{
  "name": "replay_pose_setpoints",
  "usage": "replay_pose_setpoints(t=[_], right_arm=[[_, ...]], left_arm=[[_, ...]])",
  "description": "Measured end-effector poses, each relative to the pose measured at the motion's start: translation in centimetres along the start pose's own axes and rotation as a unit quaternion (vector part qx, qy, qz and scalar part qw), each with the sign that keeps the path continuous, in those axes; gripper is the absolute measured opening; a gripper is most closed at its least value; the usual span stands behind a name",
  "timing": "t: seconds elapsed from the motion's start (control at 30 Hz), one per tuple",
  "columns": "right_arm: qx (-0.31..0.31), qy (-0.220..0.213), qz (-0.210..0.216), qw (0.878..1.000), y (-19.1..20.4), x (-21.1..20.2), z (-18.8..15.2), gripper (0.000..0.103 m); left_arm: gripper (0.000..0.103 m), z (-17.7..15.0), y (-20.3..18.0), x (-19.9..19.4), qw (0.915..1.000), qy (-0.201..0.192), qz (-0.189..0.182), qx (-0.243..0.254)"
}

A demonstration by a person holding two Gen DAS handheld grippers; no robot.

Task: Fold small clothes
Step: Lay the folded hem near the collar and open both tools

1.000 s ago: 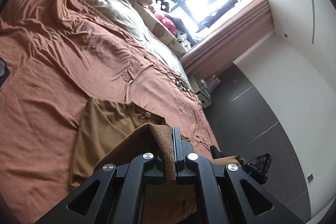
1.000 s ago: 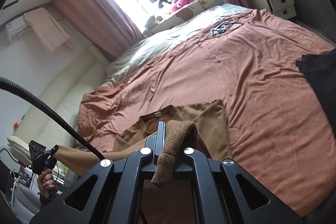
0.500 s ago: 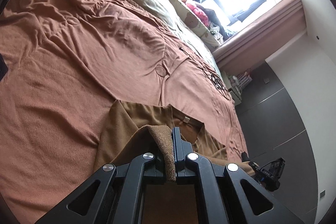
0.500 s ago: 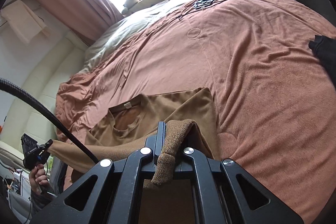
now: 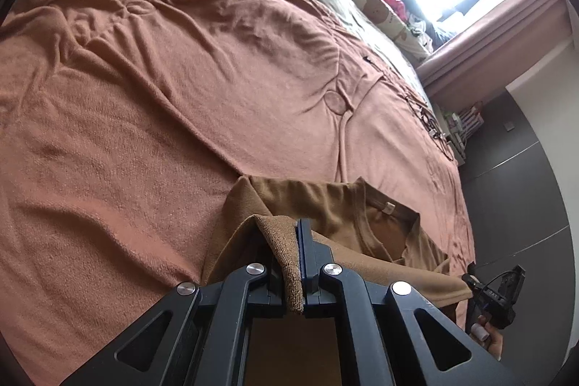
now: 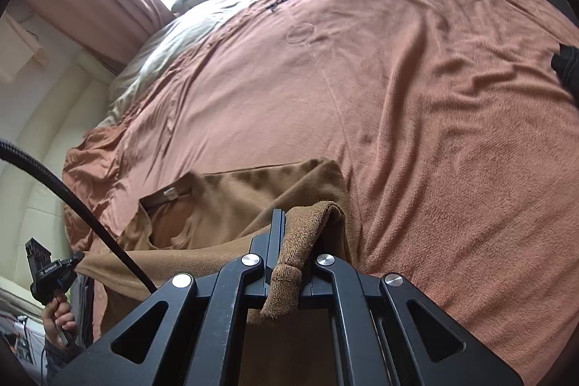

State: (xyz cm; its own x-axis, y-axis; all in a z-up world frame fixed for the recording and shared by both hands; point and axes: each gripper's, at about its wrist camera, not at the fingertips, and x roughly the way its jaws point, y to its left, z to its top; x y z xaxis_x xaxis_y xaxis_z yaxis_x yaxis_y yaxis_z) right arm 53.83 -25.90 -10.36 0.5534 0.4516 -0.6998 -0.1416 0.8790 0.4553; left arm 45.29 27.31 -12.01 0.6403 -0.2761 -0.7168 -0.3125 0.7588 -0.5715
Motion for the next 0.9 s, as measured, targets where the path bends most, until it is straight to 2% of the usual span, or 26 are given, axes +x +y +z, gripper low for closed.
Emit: replay_pose_setpoints(t=[0.23,0.57,0.7,0.9], right_arm=[[-0.027,0.007,-0.020,0.999,1.1,1.5,0.1,0.001],[-0.037,0.043,-0.055,0.997,1.3,4.8,1.3,0.001],[-0.034,0.052,-0.059,0.996,0.8,6.4,1.0,0.000],[-0.040,0.060,-0.066,0.995,1.1,6.5,1.4,0.000]], left_arm=[[0.004,0.7,1.2,3.1,0.9992,0.017,0.034,-0.010],[0.004,1.4,2.6,6.7,0.9965,0.040,0.070,-0.023],[0.004,0.9,3.5,7.5,0.9967,0.042,0.066,-0.022],[0.005,1.2,3.4,7.2,0.9965,0.048,0.063,-0.026]])
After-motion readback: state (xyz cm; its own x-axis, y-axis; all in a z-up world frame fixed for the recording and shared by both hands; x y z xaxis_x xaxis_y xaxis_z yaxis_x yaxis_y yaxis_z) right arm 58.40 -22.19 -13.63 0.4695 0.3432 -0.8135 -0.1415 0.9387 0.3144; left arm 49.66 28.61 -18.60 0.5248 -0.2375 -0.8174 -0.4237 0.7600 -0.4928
